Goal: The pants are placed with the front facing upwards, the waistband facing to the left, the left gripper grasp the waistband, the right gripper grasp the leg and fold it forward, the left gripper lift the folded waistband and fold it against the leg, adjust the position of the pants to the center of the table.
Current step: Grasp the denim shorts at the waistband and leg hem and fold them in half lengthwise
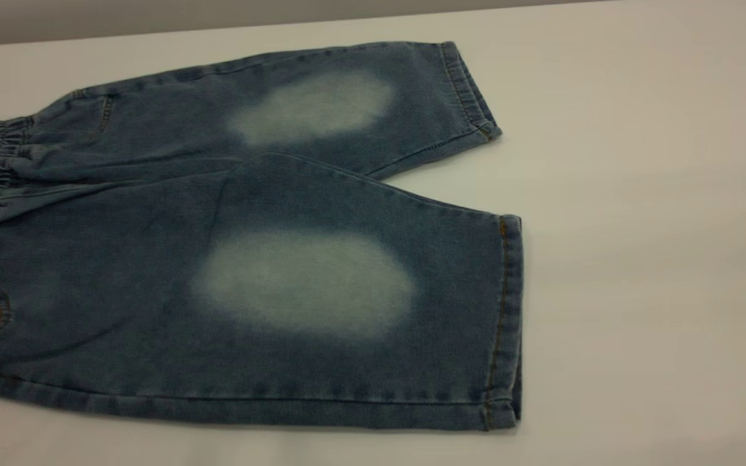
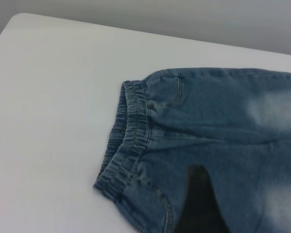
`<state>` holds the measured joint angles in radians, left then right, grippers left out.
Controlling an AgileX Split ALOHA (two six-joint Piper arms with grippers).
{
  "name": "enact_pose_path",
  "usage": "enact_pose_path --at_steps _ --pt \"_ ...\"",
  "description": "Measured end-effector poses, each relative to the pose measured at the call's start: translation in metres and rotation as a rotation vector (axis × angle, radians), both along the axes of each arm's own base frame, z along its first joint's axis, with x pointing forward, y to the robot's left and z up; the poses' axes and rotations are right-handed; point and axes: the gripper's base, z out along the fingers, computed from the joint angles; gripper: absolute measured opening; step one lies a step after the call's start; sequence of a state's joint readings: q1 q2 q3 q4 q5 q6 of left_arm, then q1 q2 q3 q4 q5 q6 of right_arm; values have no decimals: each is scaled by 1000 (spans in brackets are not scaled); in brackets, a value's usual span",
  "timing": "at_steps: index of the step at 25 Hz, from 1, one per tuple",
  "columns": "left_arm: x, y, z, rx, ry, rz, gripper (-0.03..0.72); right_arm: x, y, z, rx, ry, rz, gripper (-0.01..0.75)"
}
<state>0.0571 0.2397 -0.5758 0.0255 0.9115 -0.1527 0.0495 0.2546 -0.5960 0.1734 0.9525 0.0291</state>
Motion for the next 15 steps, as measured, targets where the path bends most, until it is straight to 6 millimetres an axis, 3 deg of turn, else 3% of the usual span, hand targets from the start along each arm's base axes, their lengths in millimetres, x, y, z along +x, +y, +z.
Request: enact_pose_path --at_steps 7,15 --pt "63 3 0 -66 196 23 446 56 15 7 50 215 122 404" --pt "135 6 -38 -161 402 88 446 104 32 -10 139 335 269 404"
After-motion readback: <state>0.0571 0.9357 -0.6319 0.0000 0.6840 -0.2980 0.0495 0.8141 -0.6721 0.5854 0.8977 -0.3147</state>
